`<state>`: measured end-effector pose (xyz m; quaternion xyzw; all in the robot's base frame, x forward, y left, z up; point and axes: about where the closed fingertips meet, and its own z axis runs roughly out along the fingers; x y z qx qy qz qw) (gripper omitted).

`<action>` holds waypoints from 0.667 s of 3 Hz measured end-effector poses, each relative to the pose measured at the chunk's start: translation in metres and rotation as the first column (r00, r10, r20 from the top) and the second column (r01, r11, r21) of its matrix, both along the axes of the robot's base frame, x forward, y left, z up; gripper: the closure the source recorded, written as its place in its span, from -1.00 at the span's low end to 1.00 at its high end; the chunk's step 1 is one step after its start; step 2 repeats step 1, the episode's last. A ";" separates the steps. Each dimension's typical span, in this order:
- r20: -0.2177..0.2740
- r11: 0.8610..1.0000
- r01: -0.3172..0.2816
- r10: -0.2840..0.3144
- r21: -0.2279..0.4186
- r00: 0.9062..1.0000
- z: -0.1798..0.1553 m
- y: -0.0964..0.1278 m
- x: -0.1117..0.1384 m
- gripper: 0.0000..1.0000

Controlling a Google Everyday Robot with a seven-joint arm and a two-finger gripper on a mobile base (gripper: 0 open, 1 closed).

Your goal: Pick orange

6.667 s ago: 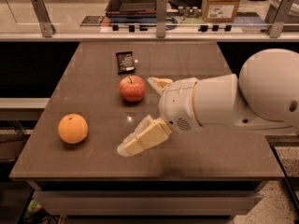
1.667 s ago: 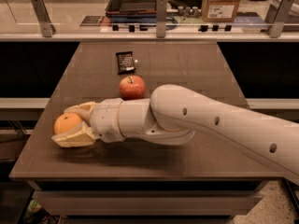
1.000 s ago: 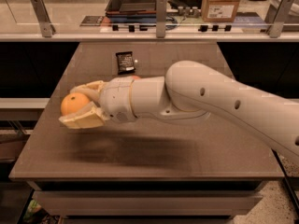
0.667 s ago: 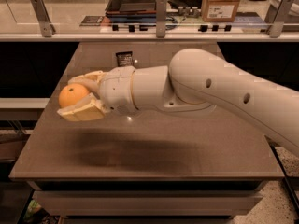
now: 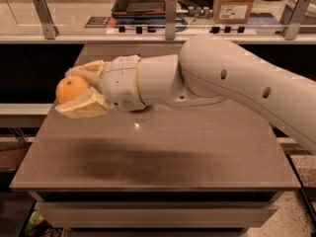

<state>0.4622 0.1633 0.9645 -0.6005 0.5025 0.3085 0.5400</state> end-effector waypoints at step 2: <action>0.000 1.000 0.000 0.000 0.000 1.000 0.000 0.000 0.000 1.00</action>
Offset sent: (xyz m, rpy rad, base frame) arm 0.0000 0.0000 0.0000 0.0000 0.0000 0.0000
